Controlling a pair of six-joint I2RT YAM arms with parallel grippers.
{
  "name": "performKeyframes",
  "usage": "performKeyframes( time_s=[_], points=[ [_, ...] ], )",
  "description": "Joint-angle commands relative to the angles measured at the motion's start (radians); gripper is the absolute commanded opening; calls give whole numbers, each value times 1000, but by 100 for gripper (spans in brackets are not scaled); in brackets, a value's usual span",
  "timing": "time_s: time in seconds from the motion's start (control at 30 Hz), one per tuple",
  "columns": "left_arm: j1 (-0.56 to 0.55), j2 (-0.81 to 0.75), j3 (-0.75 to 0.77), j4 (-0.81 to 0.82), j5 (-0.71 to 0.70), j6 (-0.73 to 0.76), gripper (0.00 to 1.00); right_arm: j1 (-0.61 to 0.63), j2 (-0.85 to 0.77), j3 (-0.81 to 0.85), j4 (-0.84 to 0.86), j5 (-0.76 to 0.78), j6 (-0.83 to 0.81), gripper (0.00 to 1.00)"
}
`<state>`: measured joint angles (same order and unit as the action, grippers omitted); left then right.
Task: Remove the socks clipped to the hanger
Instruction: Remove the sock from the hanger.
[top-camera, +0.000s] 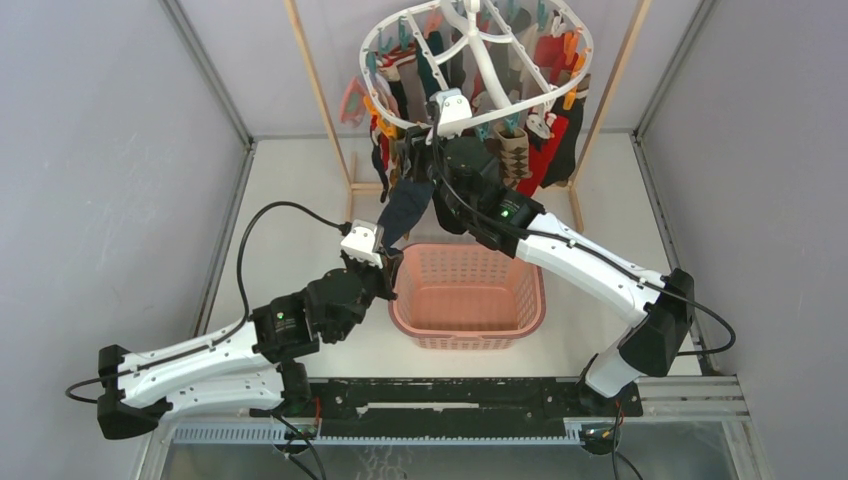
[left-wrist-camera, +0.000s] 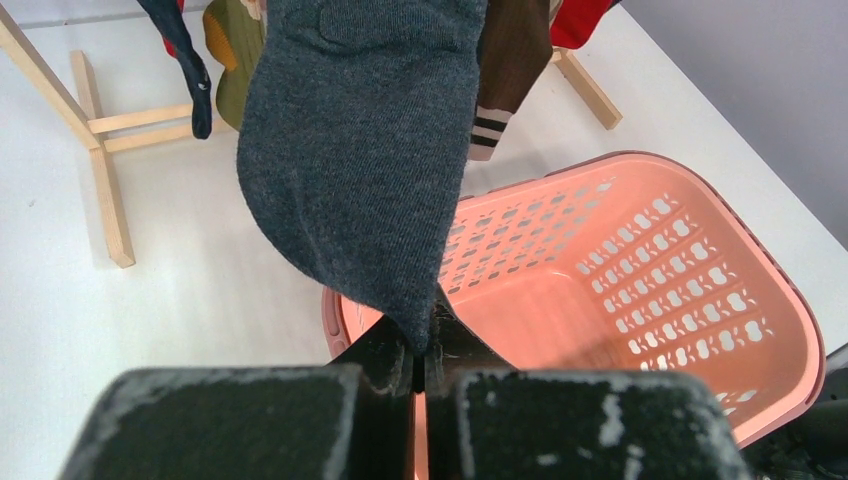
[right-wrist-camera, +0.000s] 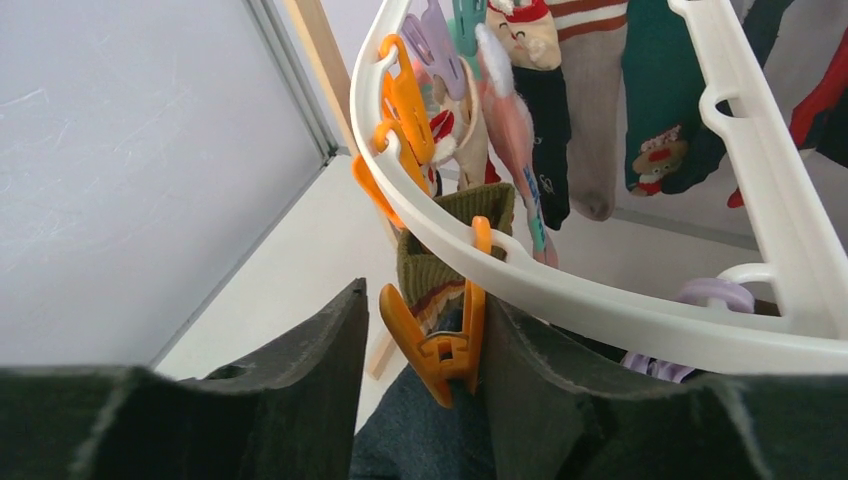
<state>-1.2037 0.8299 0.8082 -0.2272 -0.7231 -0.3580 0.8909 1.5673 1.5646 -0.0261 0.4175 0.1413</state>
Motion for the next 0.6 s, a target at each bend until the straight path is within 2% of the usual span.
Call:
performKeyframes(
  time_s=[0.0, 0.17, 0.37, 0.57],
  points=[
    [4, -8, -4, 17, -5, 7, 0, -6, -15, 46, 46, 6, 19, 49],
    [4, -6, -6, 17, -4, 7, 0, -8, -20, 45, 45, 3, 19, 37],
    [4, -9, -10, 17, -4, 6, 0, -14, -31, 33, 42, -9, 27, 17],
    [4, -17, -1, 14, 8, 3, 0, -17, -40, 25, 36, -18, 32, 17]
  ],
)
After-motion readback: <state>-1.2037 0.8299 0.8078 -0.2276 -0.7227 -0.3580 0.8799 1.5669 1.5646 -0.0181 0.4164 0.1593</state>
